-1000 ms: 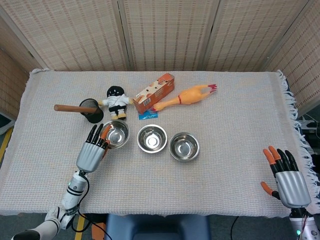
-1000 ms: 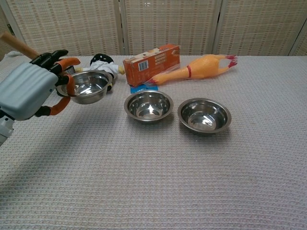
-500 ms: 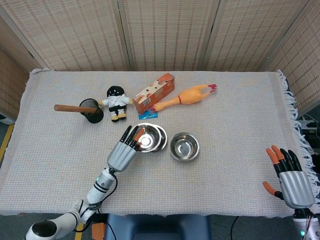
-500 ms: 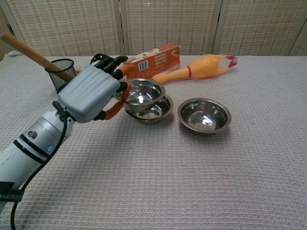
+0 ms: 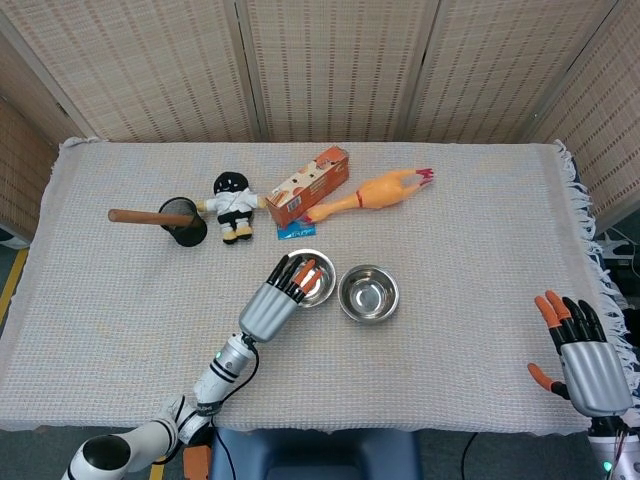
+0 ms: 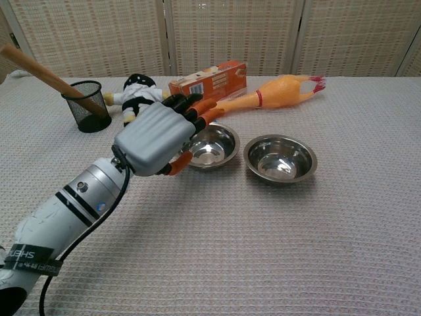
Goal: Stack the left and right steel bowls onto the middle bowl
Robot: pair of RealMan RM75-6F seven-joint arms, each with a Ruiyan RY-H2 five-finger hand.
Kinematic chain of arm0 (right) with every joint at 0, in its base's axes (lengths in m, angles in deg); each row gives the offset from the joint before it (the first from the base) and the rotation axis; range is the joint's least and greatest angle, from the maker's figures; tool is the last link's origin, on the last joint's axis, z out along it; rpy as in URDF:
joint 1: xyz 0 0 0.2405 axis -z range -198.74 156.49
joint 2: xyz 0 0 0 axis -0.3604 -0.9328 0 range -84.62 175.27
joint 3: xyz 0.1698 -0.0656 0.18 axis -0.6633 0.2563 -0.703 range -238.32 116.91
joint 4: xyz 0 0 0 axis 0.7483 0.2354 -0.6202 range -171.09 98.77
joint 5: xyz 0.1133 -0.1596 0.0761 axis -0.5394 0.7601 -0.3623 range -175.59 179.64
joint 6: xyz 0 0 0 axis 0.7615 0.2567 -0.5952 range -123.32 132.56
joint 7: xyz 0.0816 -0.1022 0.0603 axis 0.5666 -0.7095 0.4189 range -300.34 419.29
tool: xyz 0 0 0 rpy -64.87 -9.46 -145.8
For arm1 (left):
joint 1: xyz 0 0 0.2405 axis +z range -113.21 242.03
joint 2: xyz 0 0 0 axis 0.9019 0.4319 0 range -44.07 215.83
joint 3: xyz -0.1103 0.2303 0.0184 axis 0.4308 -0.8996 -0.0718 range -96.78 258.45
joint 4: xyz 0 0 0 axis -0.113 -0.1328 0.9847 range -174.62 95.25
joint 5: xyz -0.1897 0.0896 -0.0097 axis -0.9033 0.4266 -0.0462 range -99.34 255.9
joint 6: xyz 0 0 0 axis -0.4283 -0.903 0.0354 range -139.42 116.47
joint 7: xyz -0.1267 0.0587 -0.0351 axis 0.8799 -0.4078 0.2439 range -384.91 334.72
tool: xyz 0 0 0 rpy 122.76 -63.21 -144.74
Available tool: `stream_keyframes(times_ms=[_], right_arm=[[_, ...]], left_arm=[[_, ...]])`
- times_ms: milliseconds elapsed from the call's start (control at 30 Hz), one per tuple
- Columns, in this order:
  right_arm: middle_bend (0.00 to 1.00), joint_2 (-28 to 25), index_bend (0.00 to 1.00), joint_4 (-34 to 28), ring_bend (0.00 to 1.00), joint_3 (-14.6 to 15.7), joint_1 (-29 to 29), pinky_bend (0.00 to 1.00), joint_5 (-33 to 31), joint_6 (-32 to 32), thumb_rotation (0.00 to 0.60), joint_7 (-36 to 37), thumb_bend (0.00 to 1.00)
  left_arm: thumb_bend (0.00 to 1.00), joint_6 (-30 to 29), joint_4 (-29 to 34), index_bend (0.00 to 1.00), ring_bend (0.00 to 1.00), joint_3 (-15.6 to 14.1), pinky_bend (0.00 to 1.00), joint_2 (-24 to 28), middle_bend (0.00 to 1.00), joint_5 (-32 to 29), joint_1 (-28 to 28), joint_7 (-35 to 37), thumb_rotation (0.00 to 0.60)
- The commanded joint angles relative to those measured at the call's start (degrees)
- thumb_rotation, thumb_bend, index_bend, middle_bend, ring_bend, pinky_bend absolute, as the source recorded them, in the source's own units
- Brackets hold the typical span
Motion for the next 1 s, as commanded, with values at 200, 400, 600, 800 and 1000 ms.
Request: stream_keyframes(times_ms=[200,400,600,800,1000], right_arm=[[0.00,1.57,0.00,1.32,0.00,0.61,-1.49,0.00,1.69,-2.22,0.600,-1.24,0.09],[0.00,7.23,0.07,4.65,0.00,-0.87,-6.50,0.00,2.84,-7.73,0.600,-3.74,0.09],[0.00,14.91,0.25,10.37,0.00,-2.19,-14.16,0.00,5.74,-15.04,0.600,-4.36,0.11],[0.00,23.92,0.35,18.66,0.00,-4.32,-20.05,0.00,5.46,-19.53,0.600,-5.50,0.19],[0.00,30.68,0.39,24.13,0.00,-5.90,-23.89,0.00,3.39,-22.51,0.600,-8.04,0.22]], left_arm=[[0.46,-0.70,20.42,0.00,0.00,-3.78,0.11,12.38,0.00,-1.07,6.52,-7.20,0.600],[0.46,-5.83,34.00,0.00,0.00,-8.81,0.11,25.31,0.00,-2.34,15.80,-9.63,0.600],[0.45,-15.33,33.36,0.00,0.00,-11.37,0.09,31.16,0.00,-1.98,24.53,-5.45,0.600],[0.45,-19.85,32.16,0.00,0.00,-12.14,0.08,33.51,0.00,-1.17,29.32,0.55,0.600],[0.45,-21.40,32.37,0.00,0.00,-10.93,0.08,34.88,0.00,0.14,30.43,2.05,0.600]])
